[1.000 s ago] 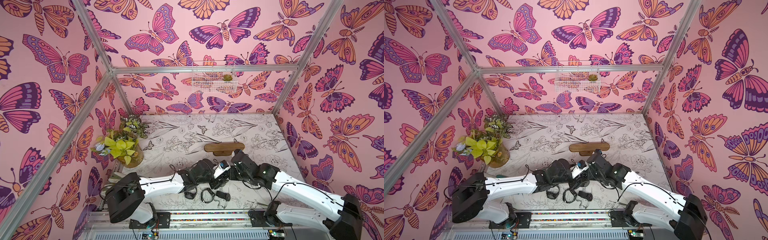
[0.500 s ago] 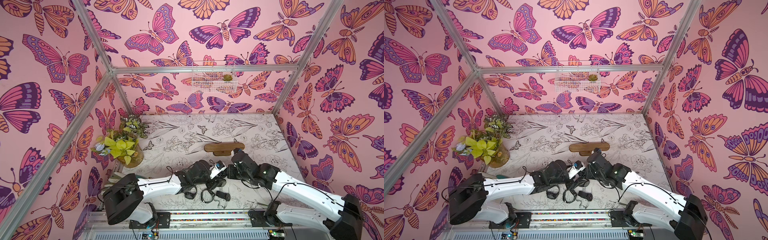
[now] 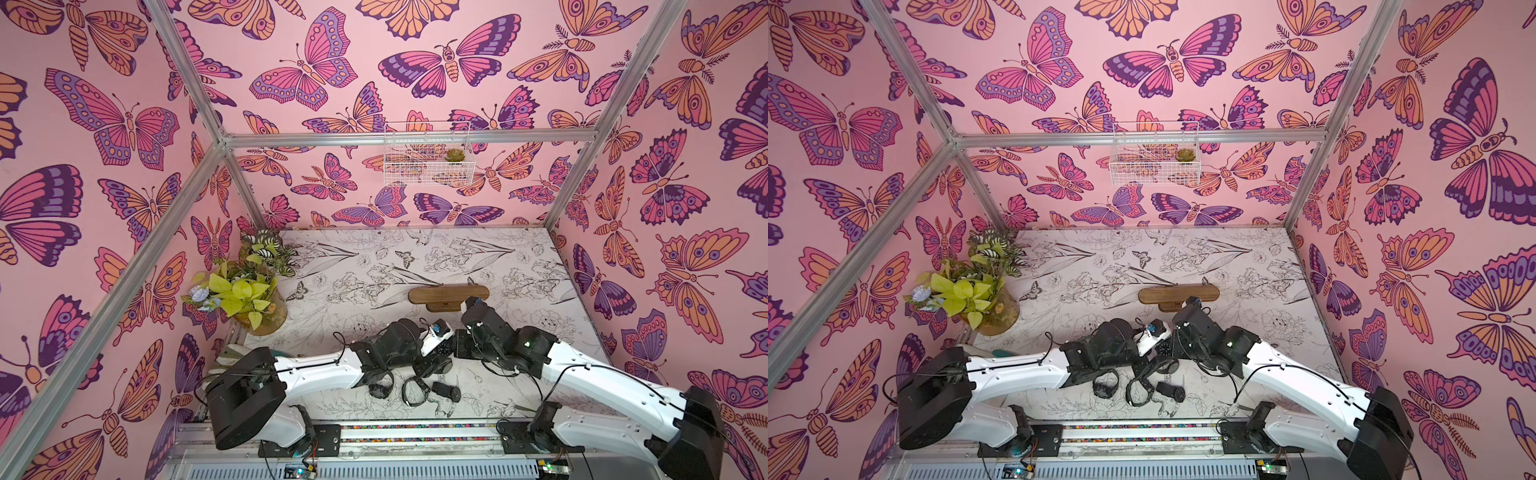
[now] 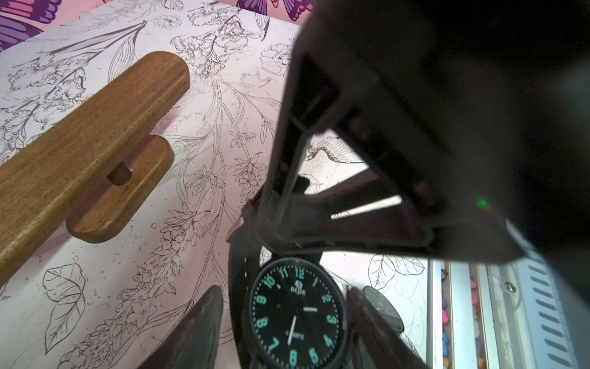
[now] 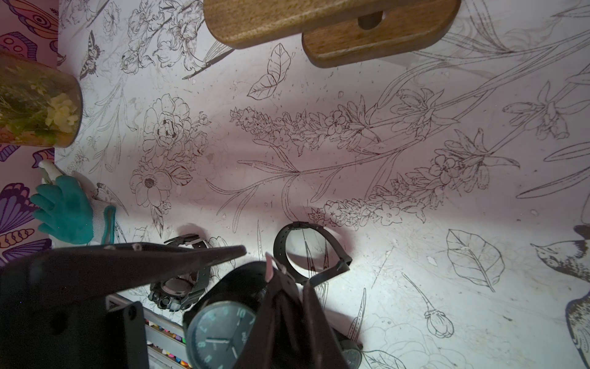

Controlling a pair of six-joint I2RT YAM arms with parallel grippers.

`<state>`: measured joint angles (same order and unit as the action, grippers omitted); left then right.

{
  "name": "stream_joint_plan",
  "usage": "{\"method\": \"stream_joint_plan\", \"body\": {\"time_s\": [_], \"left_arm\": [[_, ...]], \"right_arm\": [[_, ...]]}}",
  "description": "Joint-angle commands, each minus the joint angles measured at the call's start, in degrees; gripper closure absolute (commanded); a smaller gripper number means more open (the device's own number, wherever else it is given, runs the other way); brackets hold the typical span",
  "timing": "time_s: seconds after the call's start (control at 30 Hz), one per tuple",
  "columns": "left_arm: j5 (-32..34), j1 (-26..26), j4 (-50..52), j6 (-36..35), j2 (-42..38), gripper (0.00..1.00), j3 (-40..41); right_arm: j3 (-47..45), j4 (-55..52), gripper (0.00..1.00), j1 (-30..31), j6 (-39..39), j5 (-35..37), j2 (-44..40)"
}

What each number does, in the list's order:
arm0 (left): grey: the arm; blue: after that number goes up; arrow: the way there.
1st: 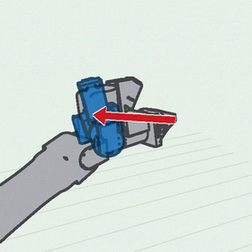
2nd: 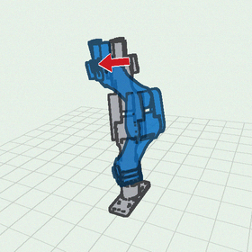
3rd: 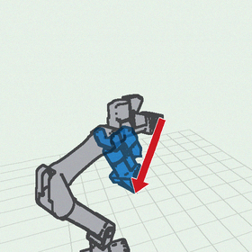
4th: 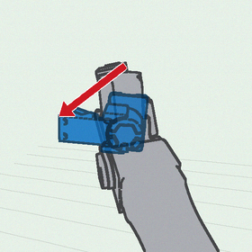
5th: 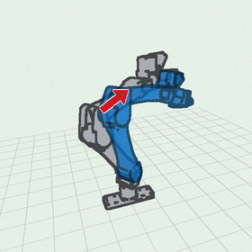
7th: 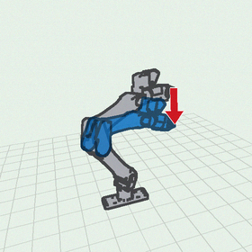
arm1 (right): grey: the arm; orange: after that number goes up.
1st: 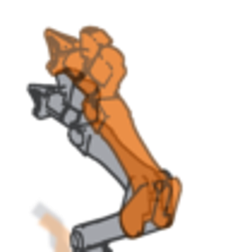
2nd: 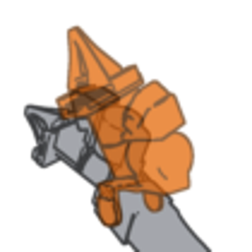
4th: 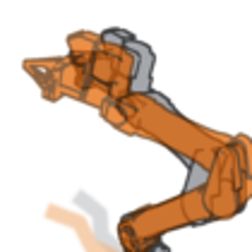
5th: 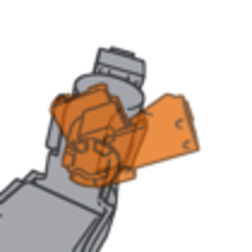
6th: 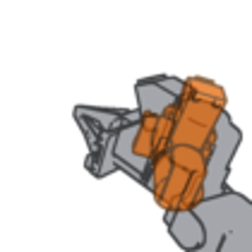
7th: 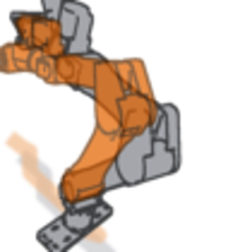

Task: Place watch on stand
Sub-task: Pick up the watch at the center of the board.

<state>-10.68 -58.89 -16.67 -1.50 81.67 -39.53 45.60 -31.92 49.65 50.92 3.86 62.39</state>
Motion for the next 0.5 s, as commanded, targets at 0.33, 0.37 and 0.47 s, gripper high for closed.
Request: {"method": "stream_joint_plan", "body": {"time_s": [0.33, 0.37, 0.47], "left_arm": [[-1.7, 0.3, 0.6, -1.2, 1.5, 0.58, -1.7], [-1.8, 0.3, 0.6, -1.1, 1.6, 0.60, -1.7], [-1.9, 0.3, 0.6, -1.1, 1.5, 0.62, -1.9]], "right_arm": [[-0.1, 0.5, 0.82, 0.4, -0.2, -0.3, -0.3], [0.0, 0.5, 0.82, 0.4, -0.1, -0.2, -0.3], [-0.1, 0.5, 0.82, 0.4, 0.0, -0.2, -0.5]]}}
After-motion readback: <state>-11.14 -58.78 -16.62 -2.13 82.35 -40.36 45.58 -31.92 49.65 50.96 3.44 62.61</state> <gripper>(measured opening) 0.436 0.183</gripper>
